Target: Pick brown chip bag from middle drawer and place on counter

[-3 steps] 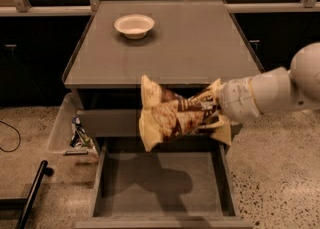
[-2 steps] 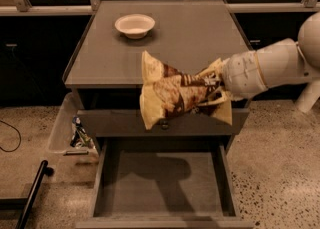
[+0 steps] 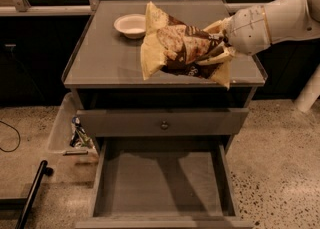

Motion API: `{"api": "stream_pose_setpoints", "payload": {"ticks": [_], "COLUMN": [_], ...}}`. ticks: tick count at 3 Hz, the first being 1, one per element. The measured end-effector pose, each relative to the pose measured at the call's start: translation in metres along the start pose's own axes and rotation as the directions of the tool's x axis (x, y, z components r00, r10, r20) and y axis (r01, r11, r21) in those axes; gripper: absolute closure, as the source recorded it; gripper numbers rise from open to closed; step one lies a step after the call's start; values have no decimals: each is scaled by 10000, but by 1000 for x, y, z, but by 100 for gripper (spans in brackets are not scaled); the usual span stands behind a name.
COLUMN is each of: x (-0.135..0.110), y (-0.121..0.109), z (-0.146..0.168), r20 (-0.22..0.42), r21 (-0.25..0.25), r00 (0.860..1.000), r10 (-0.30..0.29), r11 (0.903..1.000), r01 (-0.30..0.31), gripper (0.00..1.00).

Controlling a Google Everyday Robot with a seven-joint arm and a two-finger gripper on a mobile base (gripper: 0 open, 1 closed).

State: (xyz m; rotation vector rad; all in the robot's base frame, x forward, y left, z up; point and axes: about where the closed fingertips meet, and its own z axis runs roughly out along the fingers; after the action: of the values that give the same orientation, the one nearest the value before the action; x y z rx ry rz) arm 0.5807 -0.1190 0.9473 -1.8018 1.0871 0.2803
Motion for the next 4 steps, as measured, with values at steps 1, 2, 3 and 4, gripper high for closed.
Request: {"api": "stream_pose_setpoints", "payload": {"ticks": [1,2,3,4], "x": [-2,17,42,62], "y": [3,-22,-61,-85], "z": [5,14,18,18], "r20": [16,-443,-1054,-1500], "r21": [-17,400,995,1439], "r00": [10000,9990,9942,9872], "r10": [10,10,232,541], "r11": [10000,9992,9950,9891], "r01": [-10,7,-127,-324], "gripper": [100,100,100,100]}}
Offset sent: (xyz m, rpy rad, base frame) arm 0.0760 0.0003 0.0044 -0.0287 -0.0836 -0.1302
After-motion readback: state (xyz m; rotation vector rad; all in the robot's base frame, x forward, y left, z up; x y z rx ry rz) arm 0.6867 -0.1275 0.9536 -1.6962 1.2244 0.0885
